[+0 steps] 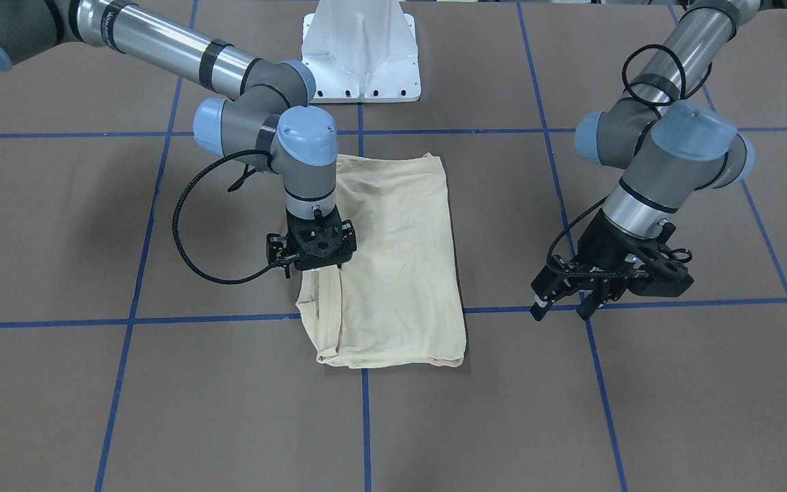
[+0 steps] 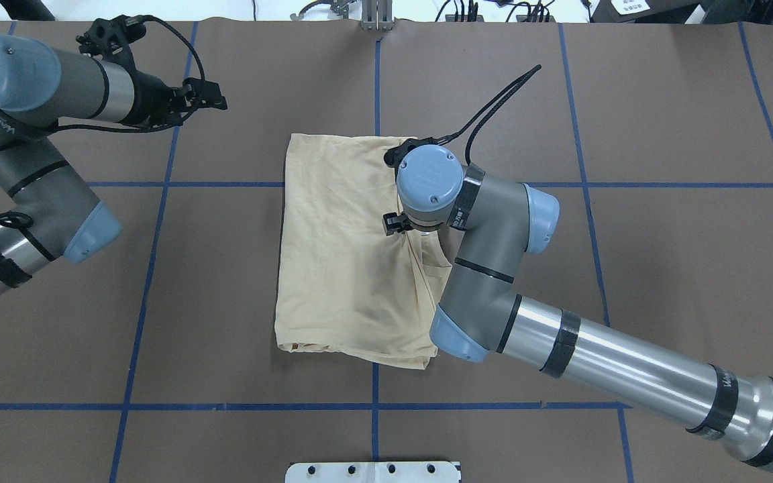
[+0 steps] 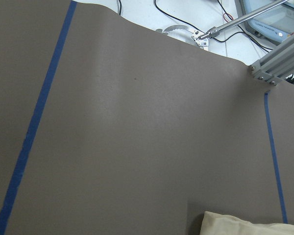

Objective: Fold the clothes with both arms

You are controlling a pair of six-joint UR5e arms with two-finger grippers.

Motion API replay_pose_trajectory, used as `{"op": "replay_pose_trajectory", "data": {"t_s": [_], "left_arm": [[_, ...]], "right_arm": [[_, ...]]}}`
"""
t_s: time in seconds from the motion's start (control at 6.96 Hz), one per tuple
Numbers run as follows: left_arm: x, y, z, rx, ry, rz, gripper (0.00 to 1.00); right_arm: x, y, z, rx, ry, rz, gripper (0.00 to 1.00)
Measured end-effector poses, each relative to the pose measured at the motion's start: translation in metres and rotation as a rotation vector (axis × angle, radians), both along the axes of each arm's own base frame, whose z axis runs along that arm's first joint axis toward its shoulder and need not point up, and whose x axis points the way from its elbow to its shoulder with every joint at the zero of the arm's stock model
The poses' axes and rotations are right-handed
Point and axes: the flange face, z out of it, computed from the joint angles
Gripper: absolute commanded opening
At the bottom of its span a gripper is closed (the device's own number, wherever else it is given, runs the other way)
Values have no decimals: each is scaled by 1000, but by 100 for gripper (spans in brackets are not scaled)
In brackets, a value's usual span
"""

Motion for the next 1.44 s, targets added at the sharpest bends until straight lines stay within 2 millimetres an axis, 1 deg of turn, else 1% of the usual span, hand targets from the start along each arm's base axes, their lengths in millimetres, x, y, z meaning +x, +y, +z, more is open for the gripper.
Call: {"op": "replay_pose_trajectory", "data": {"t_s": [0.29, 0.43, 0.72, 0.86, 1.15, 1.29, 1.44], "left_arm": [[4, 0, 3, -4, -3, 4, 100], [5, 0, 5, -6, -3, 4, 100], [6, -1, 7, -8, -4, 5, 100], [7, -1, 9, -11, -5, 6, 100], [10, 0, 9, -11, -4, 11, 100], [11, 1, 9, -10, -4, 11, 100], [11, 1, 9, -9, -5, 12, 100]], "right_arm": [[11, -9, 1, -13, -8, 7, 100], [15, -11, 5, -17, -8, 9, 100], [24, -9, 17, -21, -4, 12, 100], [32, -7, 24, -20, -1, 14, 100], [62, -5, 41, -2, 2, 11, 100], [71, -6, 40, 7, -2, 12, 100], [75, -9, 33, 18, -11, 18, 100]]}}
